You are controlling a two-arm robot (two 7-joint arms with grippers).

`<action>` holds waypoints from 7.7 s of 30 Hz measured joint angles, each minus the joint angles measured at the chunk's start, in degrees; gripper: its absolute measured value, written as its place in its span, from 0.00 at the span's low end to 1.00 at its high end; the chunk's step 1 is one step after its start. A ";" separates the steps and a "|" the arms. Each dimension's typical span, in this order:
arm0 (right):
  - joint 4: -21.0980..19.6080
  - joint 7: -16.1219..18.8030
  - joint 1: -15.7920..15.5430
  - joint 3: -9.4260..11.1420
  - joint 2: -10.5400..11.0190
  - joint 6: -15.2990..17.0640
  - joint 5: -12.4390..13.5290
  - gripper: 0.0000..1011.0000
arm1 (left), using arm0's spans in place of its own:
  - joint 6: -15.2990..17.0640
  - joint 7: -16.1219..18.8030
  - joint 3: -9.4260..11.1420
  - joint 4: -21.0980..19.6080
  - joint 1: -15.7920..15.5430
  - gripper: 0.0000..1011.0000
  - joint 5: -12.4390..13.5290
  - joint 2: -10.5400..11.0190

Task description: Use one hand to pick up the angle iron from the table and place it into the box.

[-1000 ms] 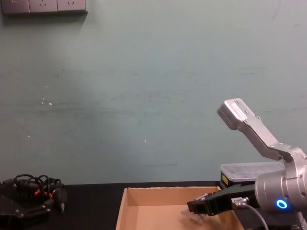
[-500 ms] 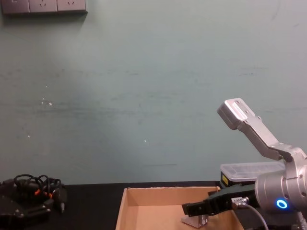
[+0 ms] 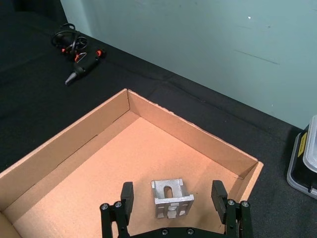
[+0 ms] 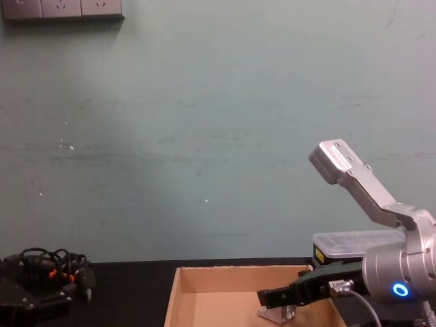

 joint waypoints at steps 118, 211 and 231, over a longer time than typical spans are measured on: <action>-37.93 -2.31 -20.87 1.15 10.00 27.07 4.23 0.99 | 0.00 0.00 0.00 0.00 0.00 1.00 0.00 0.00; -11.11 -2.47 0.37 -0.65 -1.96 22.21 0.78 0.07 | 0.00 0.00 0.00 0.00 0.00 1.00 0.00 0.00; -4.19 -1.89 2.64 -1.30 -4.45 20.22 -0.92 0.08 | 0.00 0.00 0.00 0.00 0.00 1.00 0.00 0.00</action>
